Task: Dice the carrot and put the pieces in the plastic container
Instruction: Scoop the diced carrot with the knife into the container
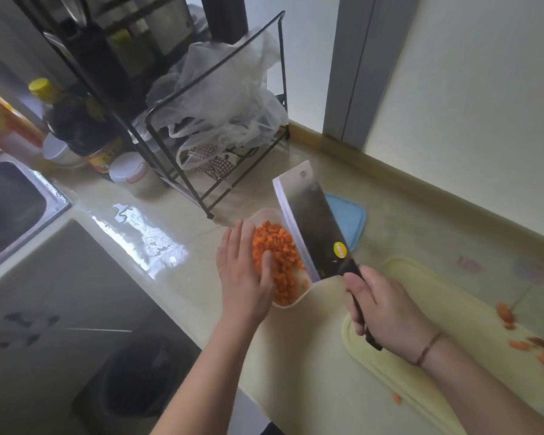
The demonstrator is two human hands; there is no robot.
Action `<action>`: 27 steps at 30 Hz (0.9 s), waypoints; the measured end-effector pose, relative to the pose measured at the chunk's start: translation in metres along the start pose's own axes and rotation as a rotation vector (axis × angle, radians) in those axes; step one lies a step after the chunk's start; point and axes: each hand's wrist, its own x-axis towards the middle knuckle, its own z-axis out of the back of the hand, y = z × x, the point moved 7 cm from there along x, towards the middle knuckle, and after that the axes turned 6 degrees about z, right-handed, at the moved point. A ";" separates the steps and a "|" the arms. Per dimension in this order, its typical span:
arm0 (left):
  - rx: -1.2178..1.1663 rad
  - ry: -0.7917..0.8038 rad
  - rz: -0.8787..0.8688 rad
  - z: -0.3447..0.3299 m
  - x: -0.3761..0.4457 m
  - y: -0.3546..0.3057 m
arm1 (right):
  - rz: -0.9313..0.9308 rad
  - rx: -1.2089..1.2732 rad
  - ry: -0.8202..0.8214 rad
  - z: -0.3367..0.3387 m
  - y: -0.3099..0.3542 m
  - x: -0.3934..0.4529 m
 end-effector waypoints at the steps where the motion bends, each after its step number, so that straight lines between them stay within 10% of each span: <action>1: 0.012 0.034 -0.001 0.000 0.002 0.005 | -0.028 0.019 -0.057 0.013 -0.013 -0.012; 6: 0.027 0.047 -0.073 -0.004 0.005 0.019 | -0.283 -0.076 -0.425 0.080 -0.087 -0.103; 15: 0.128 -0.041 0.114 -0.009 -0.010 0.000 | -0.494 -0.158 -0.551 0.088 -0.167 -0.181; 22: 0.275 0.032 0.230 -0.004 -0.013 -0.023 | -0.340 -0.426 -0.367 0.078 -0.180 -0.183; 27: 0.335 0.103 0.002 0.001 0.027 -0.065 | -0.308 -0.472 -0.288 0.071 -0.181 -0.182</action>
